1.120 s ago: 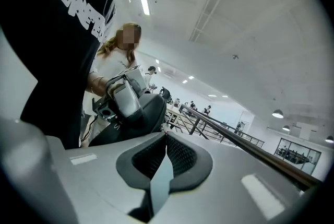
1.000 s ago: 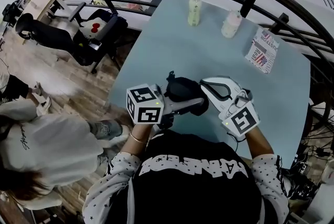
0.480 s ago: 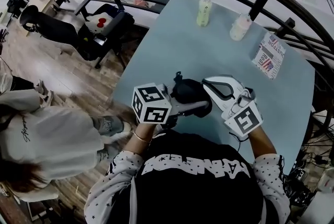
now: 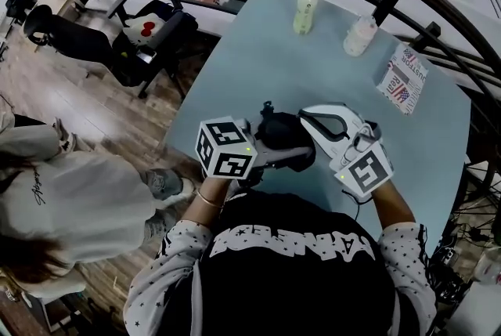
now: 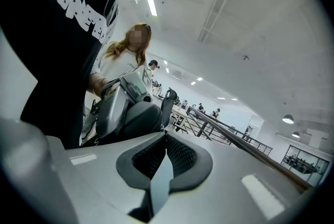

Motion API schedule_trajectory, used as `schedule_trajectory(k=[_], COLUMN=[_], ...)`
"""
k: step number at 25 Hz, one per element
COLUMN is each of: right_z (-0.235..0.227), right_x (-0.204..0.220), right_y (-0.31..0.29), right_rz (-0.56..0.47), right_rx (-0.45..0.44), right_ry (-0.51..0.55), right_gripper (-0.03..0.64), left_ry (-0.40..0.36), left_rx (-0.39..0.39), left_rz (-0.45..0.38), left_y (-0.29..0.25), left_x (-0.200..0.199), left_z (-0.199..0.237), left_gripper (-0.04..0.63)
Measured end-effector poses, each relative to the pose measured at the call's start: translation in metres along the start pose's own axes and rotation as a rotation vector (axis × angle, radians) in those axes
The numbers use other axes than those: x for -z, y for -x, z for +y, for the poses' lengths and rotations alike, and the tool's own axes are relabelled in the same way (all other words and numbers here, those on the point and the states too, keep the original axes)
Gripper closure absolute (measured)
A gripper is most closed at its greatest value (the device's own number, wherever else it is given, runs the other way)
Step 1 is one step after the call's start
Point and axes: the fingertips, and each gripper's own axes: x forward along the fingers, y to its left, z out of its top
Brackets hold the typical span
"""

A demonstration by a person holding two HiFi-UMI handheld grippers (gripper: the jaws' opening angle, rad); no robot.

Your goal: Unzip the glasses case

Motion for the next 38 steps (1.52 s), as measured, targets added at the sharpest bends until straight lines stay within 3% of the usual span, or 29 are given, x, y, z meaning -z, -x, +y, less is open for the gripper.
schedule_trajectory(k=[15, 38], right_z=[0.0, 0.024], right_x=[0.01, 0.022], right_y=[0.004, 0.018], right_rz=[0.031, 0.174], right_rx=[-0.002, -0.09], right_ry=[0.03, 0.185], right_gripper=[0.606, 0.606], left_ry=[-0.032, -0.142], left_rx=[0.088, 0.205], left_rz=[0.154, 0.453], left_y=[-0.016, -0.031], left_x=[0.019, 0.068], left_z=[-0.001, -0.015], left_gripper=[0.595, 0.595])
